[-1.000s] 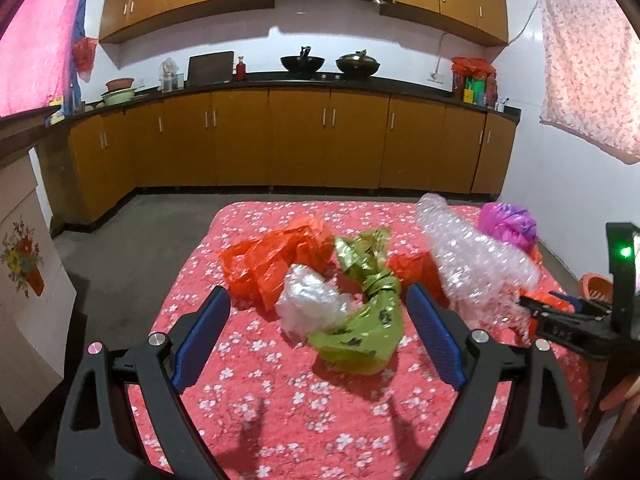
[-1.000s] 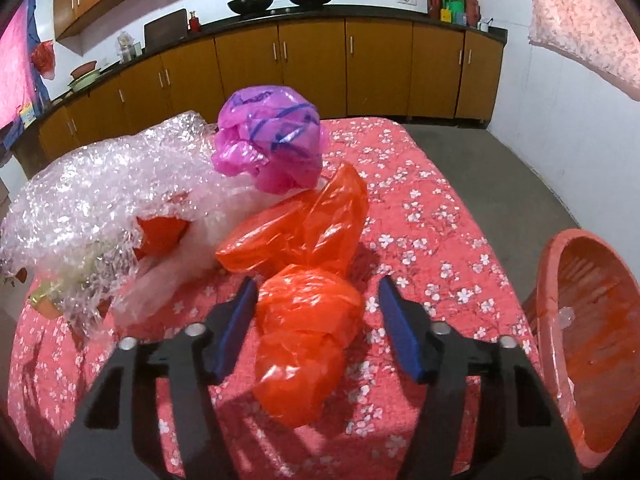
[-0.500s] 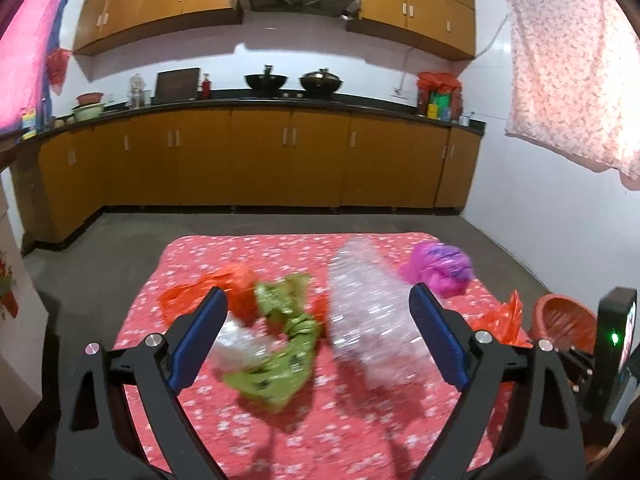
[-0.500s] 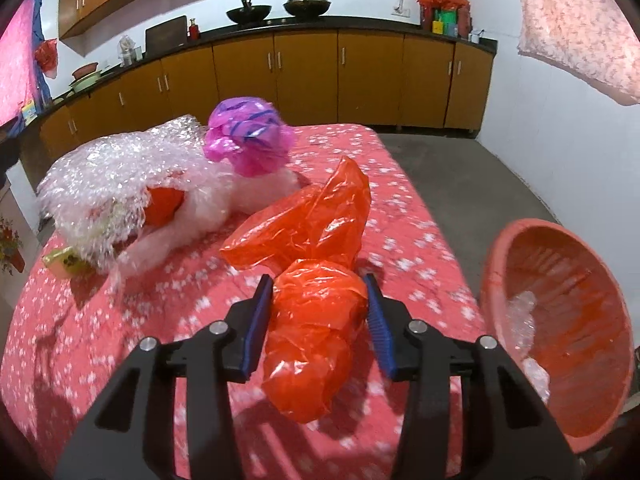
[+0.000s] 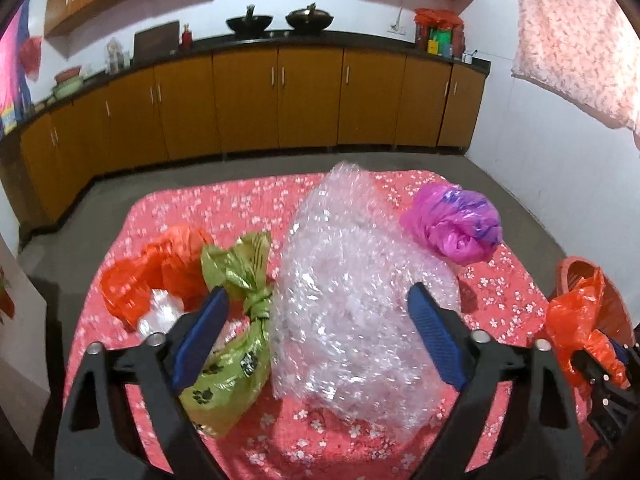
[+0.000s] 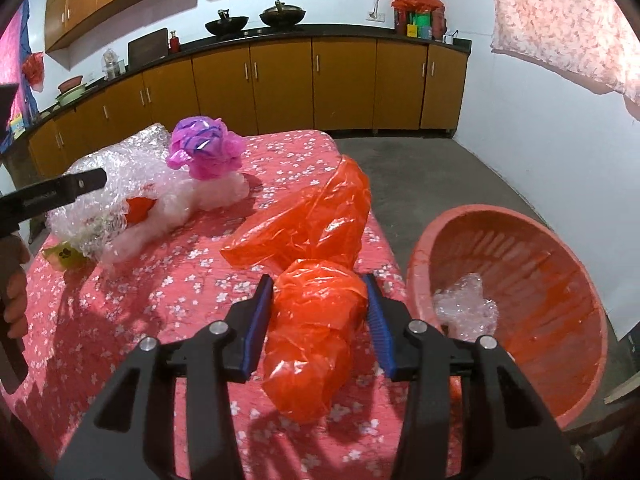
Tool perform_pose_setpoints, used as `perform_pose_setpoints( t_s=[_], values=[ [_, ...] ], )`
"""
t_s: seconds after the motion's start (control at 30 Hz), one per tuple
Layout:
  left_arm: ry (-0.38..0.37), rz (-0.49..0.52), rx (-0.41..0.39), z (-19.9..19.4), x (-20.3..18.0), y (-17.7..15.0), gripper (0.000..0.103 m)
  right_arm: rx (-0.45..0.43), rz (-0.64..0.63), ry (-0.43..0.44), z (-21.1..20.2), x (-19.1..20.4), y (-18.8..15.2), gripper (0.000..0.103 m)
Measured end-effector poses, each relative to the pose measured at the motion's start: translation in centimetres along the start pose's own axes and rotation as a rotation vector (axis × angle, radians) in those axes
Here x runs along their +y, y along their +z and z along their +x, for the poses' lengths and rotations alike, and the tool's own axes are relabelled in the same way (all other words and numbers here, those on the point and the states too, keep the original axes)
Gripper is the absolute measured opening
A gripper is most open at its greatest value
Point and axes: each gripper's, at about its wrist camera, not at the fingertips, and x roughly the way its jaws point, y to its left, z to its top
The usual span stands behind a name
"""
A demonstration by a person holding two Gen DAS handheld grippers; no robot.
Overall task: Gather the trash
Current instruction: 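Grasp the orange-red bag with the right tool while the left tool reaches toward bubble wrap, then carry the orange-red bag and bubble wrap over the orange basket with both tools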
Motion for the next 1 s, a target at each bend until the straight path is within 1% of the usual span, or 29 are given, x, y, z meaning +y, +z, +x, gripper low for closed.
perform_pose_setpoints(
  t_s=[0.03, 0.1, 0.13, 0.2, 0.27, 0.3, 0.4, 0.7, 0.87, 1.0],
  values=[
    [-0.012, -0.01, 0.011, 0.2, 0.1, -0.2, 0.071, -0.001, 0.0, 0.0, -0.1, -0.1, 0.0, 0.045],
    [-0.036, -0.024, 0.034, 0.4, 0.2, -0.5, 0.052, -0.002, 0.001, 0.0, -0.2, -0.2, -0.2, 0.045],
    [-0.042, -0.023, 0.038, 0.4, 0.2, -0.6, 0.047, -0.003, -0.002, -0.002, -0.2, -0.3, -0.2, 0.045],
    [-0.043, -0.014, 0.031, 0.0, -0.1, -0.9, 0.032, -0.004, -0.003, -0.004, -0.4, -0.3, -0.3, 0.045],
    [-0.042, -0.009, 0.017, -0.5, -0.2, -1.0, 0.024, -0.005, -0.005, -0.006, -0.6, -0.3, -0.3, 0.045],
    [-0.04, -0.01, 0.007, -1.0, -0.3, -1.0, 0.022, -0.007, -0.007, -0.007, -0.8, -0.2, -0.3, 0.045],
    [-0.034, -0.015, -0.024, -2.3, -0.1, -0.8, 0.019, -0.016, -0.013, -0.008, -1.4, 0.2, -0.2, 0.045],
    [0.018, -0.011, -0.104, -6.3, 1.0, -0.6, 0.018, -0.063, -0.031, 0.005, -3.9, 0.6, 0.3, 0.045],
    [0.02, -0.027, -0.127, -8.0, 1.5, -0.4, 0.018, -0.09, -0.041, 0.012, -5.5, 0.8, 0.4, 0.045],
    [0.013, -0.022, -0.146, -9.0, 1.1, -0.3, 0.018, -0.112, -0.042, 0.008, -6.7, 0.5, 0.5, 0.045]
  ],
)
